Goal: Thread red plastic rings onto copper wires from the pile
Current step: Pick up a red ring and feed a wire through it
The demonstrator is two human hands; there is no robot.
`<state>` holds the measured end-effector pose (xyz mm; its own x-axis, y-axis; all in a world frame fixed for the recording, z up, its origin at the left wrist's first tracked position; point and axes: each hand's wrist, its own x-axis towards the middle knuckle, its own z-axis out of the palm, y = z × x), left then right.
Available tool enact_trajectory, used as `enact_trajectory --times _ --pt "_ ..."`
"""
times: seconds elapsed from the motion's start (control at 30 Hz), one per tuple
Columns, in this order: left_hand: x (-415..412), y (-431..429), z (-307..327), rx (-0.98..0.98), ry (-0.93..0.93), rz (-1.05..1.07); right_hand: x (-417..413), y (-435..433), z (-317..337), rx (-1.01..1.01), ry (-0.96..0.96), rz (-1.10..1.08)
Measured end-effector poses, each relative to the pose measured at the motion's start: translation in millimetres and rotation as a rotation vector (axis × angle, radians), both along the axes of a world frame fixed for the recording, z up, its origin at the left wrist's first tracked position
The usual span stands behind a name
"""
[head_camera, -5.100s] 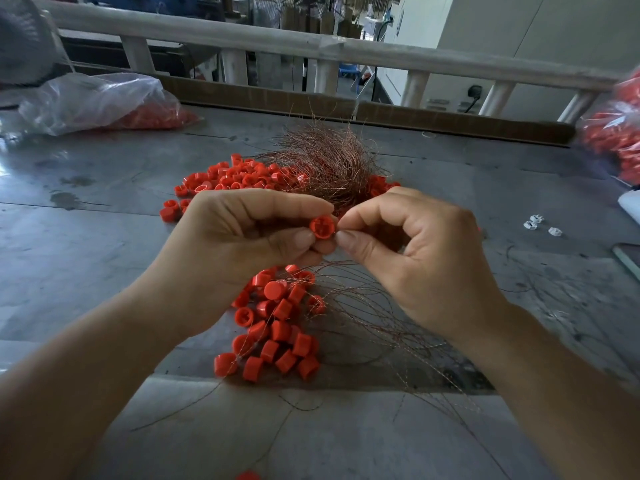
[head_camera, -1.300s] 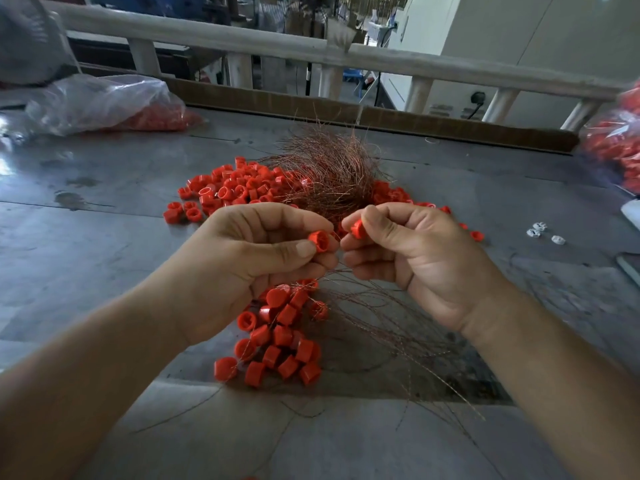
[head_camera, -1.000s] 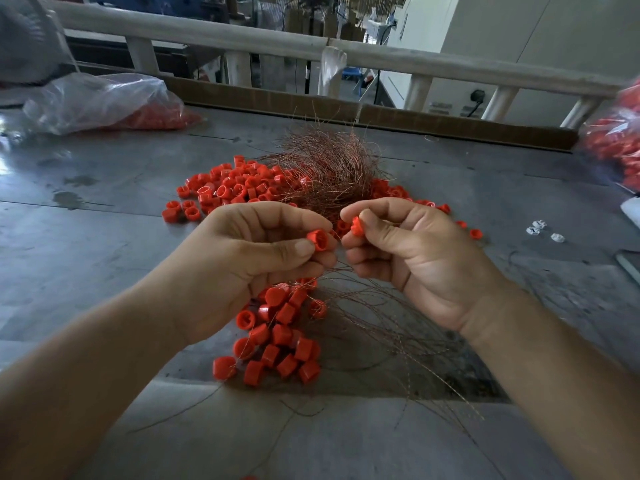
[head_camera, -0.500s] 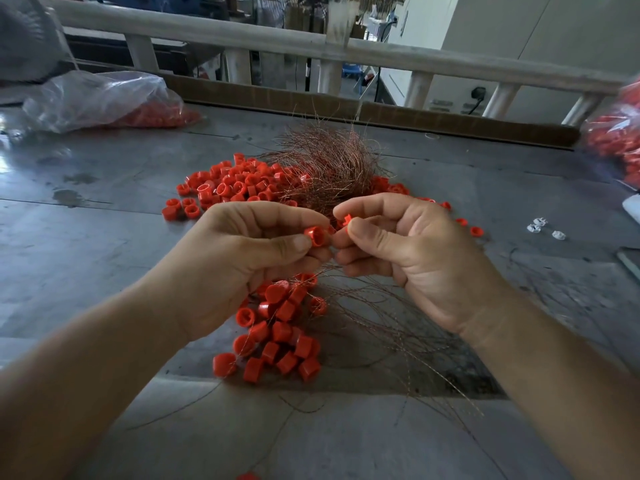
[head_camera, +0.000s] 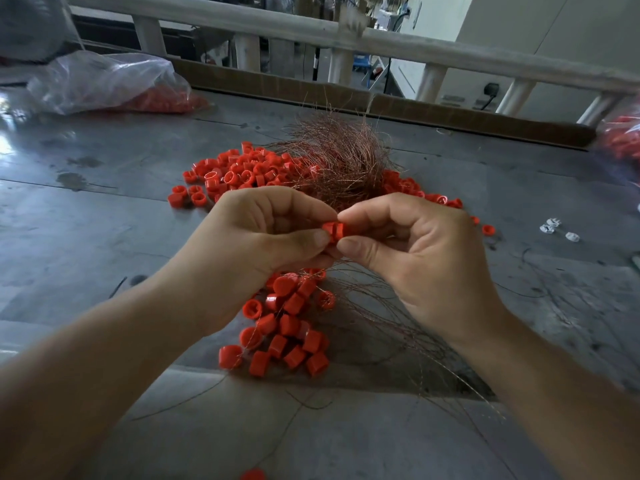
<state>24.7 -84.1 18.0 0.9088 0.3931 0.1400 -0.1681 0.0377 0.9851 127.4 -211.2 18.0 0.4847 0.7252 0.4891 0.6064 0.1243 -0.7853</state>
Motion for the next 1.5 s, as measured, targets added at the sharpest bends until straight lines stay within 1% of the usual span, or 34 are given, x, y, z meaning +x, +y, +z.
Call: enact_trajectory --times 0.23,0.53,0.7,0.8,0.93,1.03,1.17,1.27,1.43,1.5 --pt "0.3 -1.1 -3.5 0.095 0.004 0.049 -2.2 -1.0 -2.0 0.008 -0.149 -0.073" --pt "0.6 -2.4 -3.9 0.133 0.001 0.008 1.5 -2.4 -2.0 0.004 -0.178 -0.072" --pt "-0.5 -2.8 -3.4 0.093 -0.009 -0.032 0.7 -5.8 1.9 0.012 -0.324 -0.067" --pt "0.0 -3.8 -4.2 0.153 -0.008 -0.01 2.6 -5.2 -0.4 0.006 -0.4 -0.076" --pt "-0.7 -6.0 -4.3 0.243 -0.01 0.035 2.8 -4.8 -3.3 -0.006 -0.452 -0.087" --pt "-1.2 -6.0 -5.1 0.285 -0.01 0.059 2.2 -4.7 -3.7 -0.017 -0.426 -0.091" --pt "-0.9 -3.0 -6.3 0.107 -0.018 -0.01 2.5 -5.1 -2.0 0.0 -0.286 -0.075" --pt "-1.1 -2.3 -6.2 0.057 -0.022 -0.033 0.4 -6.0 -1.4 0.022 -0.282 -0.077" --pt "-1.1 -2.7 -7.0 0.119 -0.014 -0.012 -0.7 -5.1 -4.2 0.021 -0.292 -0.091" --pt "-1.6 -3.2 -6.6 0.081 -0.003 -0.028 -1.3 -5.4 -4.4 0.027 -0.292 -0.095"
